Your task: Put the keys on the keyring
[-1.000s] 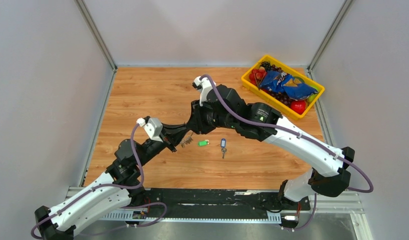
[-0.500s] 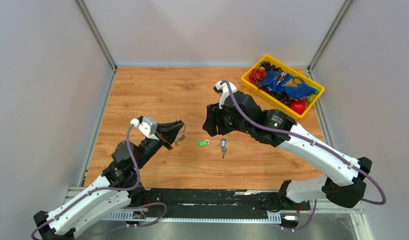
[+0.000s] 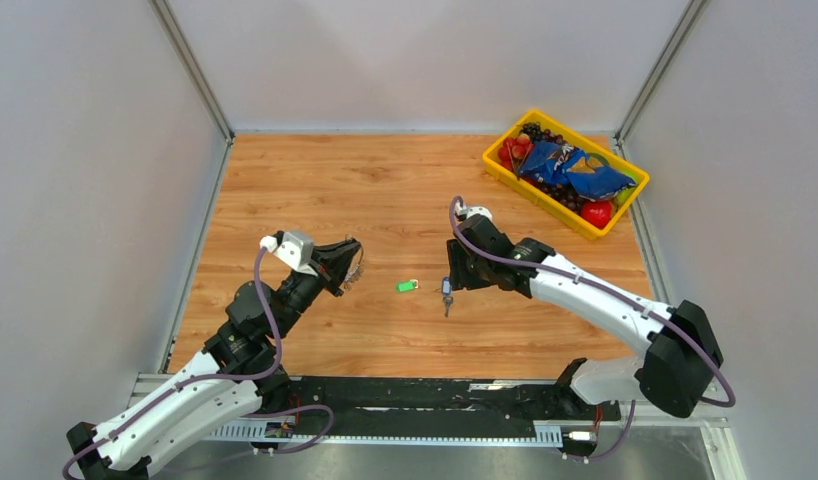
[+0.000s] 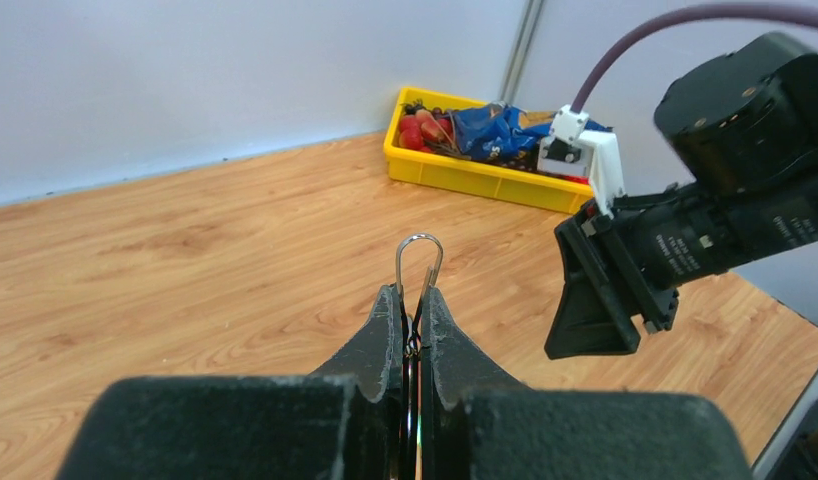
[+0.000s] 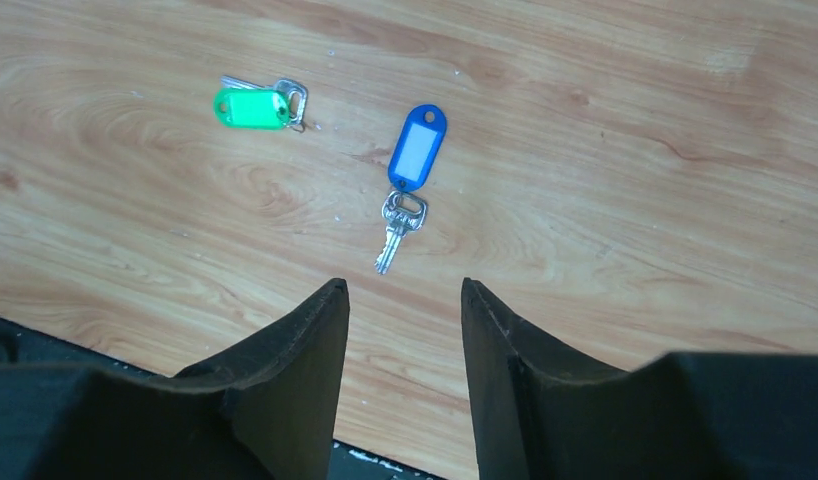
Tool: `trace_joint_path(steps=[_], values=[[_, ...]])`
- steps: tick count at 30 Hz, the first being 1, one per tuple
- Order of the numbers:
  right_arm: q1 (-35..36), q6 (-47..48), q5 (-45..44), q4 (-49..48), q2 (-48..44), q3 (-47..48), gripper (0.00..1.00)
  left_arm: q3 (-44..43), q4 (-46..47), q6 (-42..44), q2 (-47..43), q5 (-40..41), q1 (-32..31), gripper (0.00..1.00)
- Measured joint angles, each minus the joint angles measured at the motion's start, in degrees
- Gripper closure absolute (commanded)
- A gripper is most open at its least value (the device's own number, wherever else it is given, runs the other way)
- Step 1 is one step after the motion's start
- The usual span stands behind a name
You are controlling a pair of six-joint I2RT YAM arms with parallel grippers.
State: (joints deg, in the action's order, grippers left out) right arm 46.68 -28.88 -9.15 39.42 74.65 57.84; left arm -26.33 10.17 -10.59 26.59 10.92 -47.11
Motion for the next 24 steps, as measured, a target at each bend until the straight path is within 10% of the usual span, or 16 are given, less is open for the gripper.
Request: trace_joint_path(steps=[24], values=[[-0.57, -0.61, 0.94, -11.21, 17.07, -2.29, 0.69, 0.17, -1.05, -0.02, 0.28, 1.29, 0.0, 1.0]])
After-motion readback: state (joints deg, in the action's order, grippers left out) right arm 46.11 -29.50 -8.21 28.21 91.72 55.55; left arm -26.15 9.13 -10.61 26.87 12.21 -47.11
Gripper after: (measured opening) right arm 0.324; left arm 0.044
